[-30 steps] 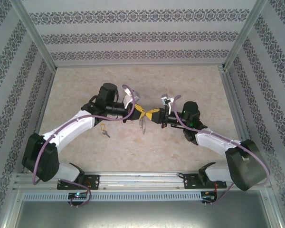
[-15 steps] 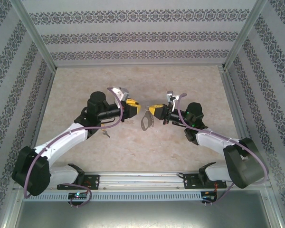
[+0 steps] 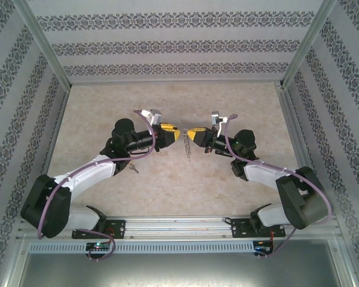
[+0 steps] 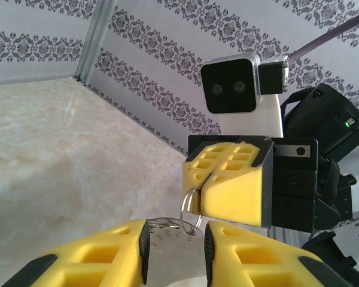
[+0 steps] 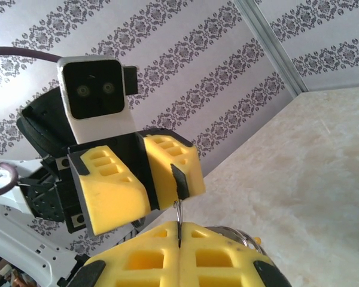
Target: Put the keys on the keyring
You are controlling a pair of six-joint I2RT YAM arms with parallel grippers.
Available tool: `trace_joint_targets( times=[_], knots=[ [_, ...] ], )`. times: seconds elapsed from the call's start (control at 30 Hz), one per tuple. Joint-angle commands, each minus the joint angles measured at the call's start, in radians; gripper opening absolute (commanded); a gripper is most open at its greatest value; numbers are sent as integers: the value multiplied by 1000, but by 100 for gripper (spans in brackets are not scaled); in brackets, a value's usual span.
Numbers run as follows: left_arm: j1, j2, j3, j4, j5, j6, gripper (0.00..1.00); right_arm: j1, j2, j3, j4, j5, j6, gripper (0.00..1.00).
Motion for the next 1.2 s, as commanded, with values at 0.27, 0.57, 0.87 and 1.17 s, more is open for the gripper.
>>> trace_joint_targets(
  times=[0.27,0.57,0.87,1.17],
  knots=[
    [3,74,-8,253,62,-141,31,2,10,37,107,-3,31,0],
    [1,97,-15,313,76,-188,30,7,20,38,110,1,32,0],
    [2,137,-24,359,77,-218,29,8,25,37,112,2,29,0],
    [-1,175,-17,418,92,-247,20,8,40,40,113,2,26,0]
  ],
)
